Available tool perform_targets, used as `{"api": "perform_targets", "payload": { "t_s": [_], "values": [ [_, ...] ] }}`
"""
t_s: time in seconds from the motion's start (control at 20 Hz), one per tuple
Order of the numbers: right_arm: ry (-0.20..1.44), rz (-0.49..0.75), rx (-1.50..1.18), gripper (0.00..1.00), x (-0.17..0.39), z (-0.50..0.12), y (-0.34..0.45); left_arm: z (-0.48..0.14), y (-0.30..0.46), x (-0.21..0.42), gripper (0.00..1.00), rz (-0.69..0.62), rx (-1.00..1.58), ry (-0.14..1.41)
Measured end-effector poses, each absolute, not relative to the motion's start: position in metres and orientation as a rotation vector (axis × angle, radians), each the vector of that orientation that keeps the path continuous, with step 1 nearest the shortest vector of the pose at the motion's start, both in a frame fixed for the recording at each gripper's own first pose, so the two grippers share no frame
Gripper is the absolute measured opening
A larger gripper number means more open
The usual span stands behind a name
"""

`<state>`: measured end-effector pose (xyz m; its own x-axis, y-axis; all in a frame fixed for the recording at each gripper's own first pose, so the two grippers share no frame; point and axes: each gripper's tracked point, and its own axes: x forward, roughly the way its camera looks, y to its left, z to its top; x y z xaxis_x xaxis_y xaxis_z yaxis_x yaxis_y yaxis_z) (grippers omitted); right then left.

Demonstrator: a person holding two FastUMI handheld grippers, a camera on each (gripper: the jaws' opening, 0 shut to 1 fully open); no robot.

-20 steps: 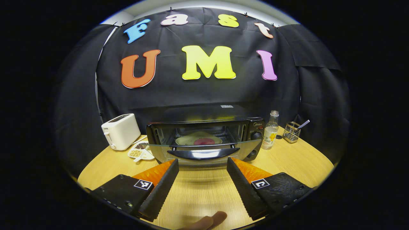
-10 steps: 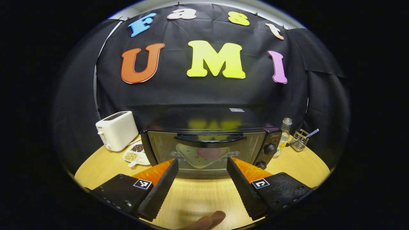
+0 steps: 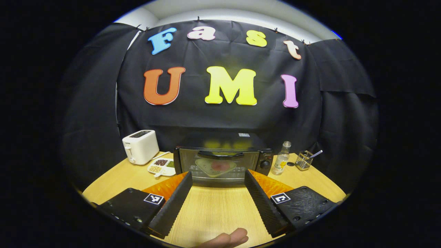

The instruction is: Open the electric oven with the left hand, put the food in, and close the electric oven.

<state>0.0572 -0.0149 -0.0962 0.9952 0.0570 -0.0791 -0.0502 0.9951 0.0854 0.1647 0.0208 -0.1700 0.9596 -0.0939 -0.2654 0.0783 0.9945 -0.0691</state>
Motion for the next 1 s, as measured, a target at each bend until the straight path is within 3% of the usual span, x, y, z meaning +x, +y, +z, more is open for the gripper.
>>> {"api": "perform_targets", "payload": {
  "t_s": [0.45, 0.75, 0.8, 0.85, 0.95, 1.0],
  "values": [
    [0.063, 0.032, -0.020, 0.96, 0.046, -0.084, 0.008, -0.105, 0.024, 0.054, 0.96, -0.036, -0.015, 0.126],
    [0.008, 0.010, -0.048, 0.96, 0.041, -0.082, 0.009, -0.107, 0.022, 0.030, 0.96, -0.054, -0.034, 0.114],
    [0.008, 0.012, -0.053, 1.00, 0.041, -0.082, 0.009, -0.106, 0.022, 0.028, 0.97, -0.053, -0.029, 0.109],
    [0.006, 0.015, -0.055, 0.96, 0.040, -0.081, 0.010, -0.105, 0.023, 0.029, 0.97, -0.048, -0.028, 0.106],
    [-0.006, 0.027, -0.058, 1.00, 0.038, -0.079, 0.013, -0.104, 0.019, 0.027, 0.97, -0.056, -0.027, 0.100],
    [-0.016, 0.028, -0.055, 0.96, 0.037, -0.077, 0.012, -0.104, 0.017, 0.027, 0.96, -0.059, -0.029, 0.098]
  ]
}}
